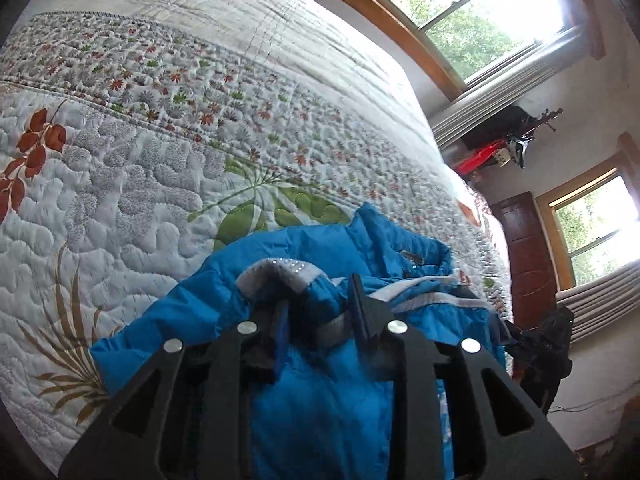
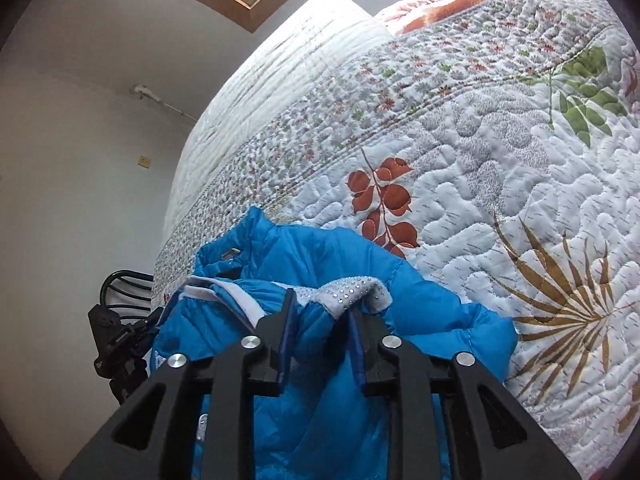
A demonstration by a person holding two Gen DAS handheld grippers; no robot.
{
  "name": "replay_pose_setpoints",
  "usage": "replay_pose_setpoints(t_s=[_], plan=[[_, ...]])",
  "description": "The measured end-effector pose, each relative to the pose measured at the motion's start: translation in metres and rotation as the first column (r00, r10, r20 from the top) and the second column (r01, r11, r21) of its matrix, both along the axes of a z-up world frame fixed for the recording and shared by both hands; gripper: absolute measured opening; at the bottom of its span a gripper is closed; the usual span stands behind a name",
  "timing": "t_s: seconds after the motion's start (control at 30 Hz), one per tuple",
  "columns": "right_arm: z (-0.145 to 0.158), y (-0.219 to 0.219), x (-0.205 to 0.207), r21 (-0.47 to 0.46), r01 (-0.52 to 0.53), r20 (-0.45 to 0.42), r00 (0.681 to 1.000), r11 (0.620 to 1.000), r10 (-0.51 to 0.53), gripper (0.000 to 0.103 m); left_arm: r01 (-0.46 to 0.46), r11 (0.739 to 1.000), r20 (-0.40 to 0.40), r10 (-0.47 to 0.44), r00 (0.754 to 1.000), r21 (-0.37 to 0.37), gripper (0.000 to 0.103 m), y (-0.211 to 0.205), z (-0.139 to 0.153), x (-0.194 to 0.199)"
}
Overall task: Fold large clothes
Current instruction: 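Flip the gripped hem over the collar with both tools and lay it flat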
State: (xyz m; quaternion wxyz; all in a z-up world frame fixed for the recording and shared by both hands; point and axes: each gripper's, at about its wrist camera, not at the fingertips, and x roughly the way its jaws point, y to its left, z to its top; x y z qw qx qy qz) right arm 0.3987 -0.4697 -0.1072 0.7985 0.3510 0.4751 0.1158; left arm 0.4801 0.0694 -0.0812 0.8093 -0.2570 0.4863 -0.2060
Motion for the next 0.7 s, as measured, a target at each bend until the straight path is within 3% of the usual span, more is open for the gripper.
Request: replay_pose_setpoints(t_s=[0.07,0.1,0.23,0.37,0.43,0.5,0.53,0.57,0.6,0.63,0.7], plan=[[0.021,-0.003,-0.019,-0.089,0.032,0.050,0.998,0.996,-0.027,0.065,-0.029,0.999,0.079,0.028,0.997,0.014,0.066,0.012,0.021,-0.019],[0.029,-0.002,-0.027,-0.125,0.031,0.072,0.997,0.992,-0.022,0.065,-0.049,0.998,0.122,0.043,0.992,0.047,0.068,0.016,0.031,-0.032],[0.039,0.006,-0.068,-0.172,0.013,0.097,0.995,0.985,0.004,0.065,-0.060,0.978,0.194,0.021,0.981,0.199,0.068,0.014,0.045,-0.082],[0.031,0.022,-0.095,-0.224,-0.001,0.108,0.994,0.975,0.026,0.065,0.007,0.970,0.179,-0.052,0.982,0.242,0.068,0.004,0.027,-0.122],[0.022,0.030,-0.096,-0.233,-0.017,0.086,0.996,0.972,0.038,0.064,0.009,0.953,0.157,-0.059,0.986,0.303,0.068,-0.007,0.015,-0.131],[0.013,0.037,-0.091,-0.249,-0.023,0.056,0.998,0.968,0.038,0.056,-0.014,0.936,0.164,-0.048,0.985,0.353,0.068,-0.012,0.005,-0.137],[0.010,0.041,-0.088,-0.266,-0.023,0.046,0.998,0.964,0.037,0.052,-0.022,0.932,0.168,-0.042,0.985,0.361,0.065,-0.013,0.002,-0.138],[0.007,0.043,-0.088,-0.294,-0.022,0.040,0.999,0.956,0.035,0.039,-0.028,0.930,0.173,-0.039,0.984,0.365,0.052,-0.015,0.000,-0.140],[0.007,0.046,-0.086,-0.319,-0.018,0.037,0.999,0.948,0.032,0.027,-0.031,0.927,0.179,-0.039,0.983,0.373,0.045,-0.017,0.001,-0.142],[0.007,0.048,-0.086,-0.328,-0.015,0.041,0.999,0.944,0.030,0.023,-0.044,0.919,0.190,-0.034,0.981,0.391,0.032,-0.020,0.003,-0.142],[0.013,0.047,-0.087,-0.328,0.003,0.066,0.998,0.945,0.020,0.010,-0.055,0.927,0.200,-0.022,0.979,0.372,0.020,-0.021,0.008,-0.143]])
